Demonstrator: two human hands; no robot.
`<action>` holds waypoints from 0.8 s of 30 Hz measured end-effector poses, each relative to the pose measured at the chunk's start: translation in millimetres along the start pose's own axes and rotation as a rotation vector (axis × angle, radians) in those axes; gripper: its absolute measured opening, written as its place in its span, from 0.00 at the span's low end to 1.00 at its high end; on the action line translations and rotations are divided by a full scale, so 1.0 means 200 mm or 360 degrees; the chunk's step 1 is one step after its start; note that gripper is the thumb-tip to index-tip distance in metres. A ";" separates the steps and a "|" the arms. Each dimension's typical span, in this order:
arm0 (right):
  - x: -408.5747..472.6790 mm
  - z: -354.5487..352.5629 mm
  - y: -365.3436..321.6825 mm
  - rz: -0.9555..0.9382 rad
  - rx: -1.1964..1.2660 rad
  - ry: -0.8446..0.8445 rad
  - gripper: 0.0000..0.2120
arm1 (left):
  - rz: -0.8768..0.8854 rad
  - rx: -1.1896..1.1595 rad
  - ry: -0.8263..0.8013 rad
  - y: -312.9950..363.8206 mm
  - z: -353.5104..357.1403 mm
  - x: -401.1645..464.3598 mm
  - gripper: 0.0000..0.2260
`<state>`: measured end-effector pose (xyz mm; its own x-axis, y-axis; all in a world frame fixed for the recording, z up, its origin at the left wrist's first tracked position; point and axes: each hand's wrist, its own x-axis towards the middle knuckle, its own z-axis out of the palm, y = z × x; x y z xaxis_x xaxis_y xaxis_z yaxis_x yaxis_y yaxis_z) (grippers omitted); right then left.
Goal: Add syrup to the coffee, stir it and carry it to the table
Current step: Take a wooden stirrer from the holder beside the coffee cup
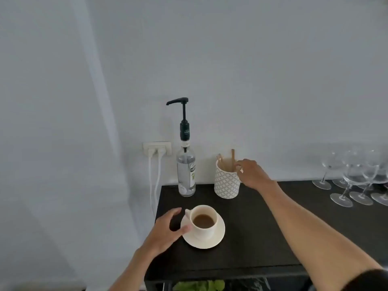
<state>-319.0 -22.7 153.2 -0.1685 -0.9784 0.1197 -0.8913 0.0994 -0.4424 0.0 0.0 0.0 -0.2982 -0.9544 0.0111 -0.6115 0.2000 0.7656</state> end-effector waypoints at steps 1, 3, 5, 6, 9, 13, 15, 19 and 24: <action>0.01 0.01 0.01 0.0020 -0.0005 0.0017 0.16 | 0.0013 -0.0015 -0.0026 -0.02 0.02 0.00 0.41; 0.01 0.03 0.03 0.0038 -0.0030 0.0015 0.17 | 0.0043 0.0019 -0.0074 -0.03 0.07 0.00 0.43; 0.01 0.05 0.03 0.0061 -0.0074 -0.0027 0.18 | 0.0072 0.0040 -0.0074 -0.04 0.11 -0.02 0.42; 0.01 0.06 0.04 0.0056 -0.0089 -0.0029 0.18 | 0.0075 0.0044 -0.0051 -0.03 0.12 -0.02 0.42; 0.05 0.10 0.08 0.0058 -0.0092 0.0012 0.17 | 0.0145 0.0085 -0.0009 -0.04 0.15 -0.03 0.42; 0.07 0.11 0.09 0.0029 -0.0136 0.0041 0.16 | 0.0167 0.0120 -0.0001 -0.07 0.15 0.00 0.42; 0.07 0.10 0.09 0.0017 -0.0150 0.0051 0.16 | 0.0154 0.0132 -0.0002 -0.08 0.16 0.00 0.42; 0.08 0.07 0.10 0.0034 -0.0009 0.0063 0.17 | 0.0149 0.0149 -0.0009 -0.08 0.16 -0.01 0.42; 0.09 -0.02 0.08 -0.0007 0.0191 0.0105 0.20 | 0.0143 0.0154 -0.0017 -0.06 0.15 -0.01 0.41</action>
<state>-337.3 -37.4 151.0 -0.1953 -0.9644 0.1785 -0.8359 0.0685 -0.5445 -14.0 6.8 -28.7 -0.3623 -0.9295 0.0698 -0.6496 0.3055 0.6962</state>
